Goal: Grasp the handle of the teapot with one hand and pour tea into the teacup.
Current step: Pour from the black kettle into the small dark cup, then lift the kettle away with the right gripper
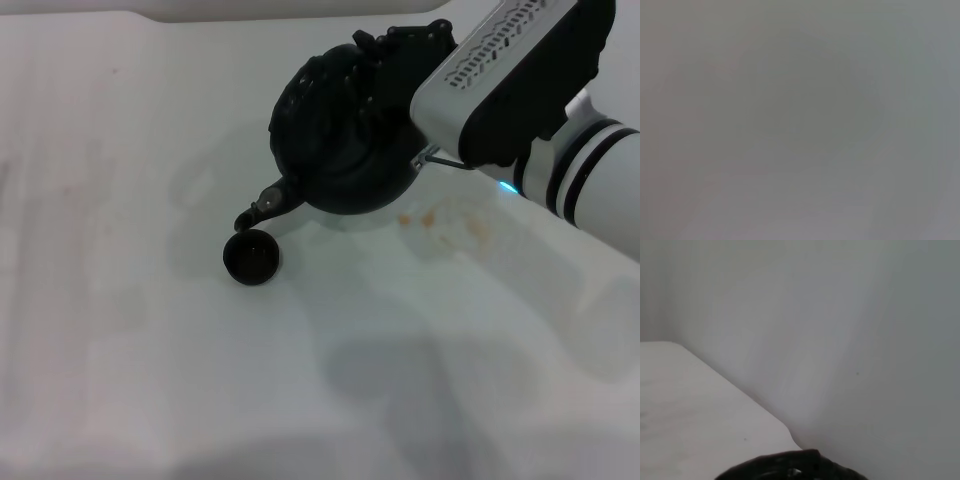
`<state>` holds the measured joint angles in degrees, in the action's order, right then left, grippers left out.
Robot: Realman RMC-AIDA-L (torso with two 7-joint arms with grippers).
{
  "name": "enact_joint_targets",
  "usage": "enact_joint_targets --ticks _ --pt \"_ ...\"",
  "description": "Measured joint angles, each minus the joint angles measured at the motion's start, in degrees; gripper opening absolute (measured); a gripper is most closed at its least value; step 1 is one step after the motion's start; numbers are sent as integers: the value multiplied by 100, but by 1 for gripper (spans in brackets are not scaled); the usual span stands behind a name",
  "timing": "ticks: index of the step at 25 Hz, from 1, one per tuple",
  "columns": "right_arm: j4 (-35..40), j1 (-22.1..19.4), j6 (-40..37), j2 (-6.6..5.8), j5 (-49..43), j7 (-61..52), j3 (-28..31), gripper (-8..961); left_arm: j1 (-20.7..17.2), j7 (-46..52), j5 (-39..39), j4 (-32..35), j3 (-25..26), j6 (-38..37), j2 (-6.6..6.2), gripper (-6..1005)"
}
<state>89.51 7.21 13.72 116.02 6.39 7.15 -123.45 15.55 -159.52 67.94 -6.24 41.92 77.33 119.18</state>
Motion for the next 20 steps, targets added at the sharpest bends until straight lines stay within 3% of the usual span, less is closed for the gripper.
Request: enact_joint_targets --ticks 20 --pt "-1 -28 -134 0 -558 -54 -71 170 -44 0 0 -81 0 1 0 876"
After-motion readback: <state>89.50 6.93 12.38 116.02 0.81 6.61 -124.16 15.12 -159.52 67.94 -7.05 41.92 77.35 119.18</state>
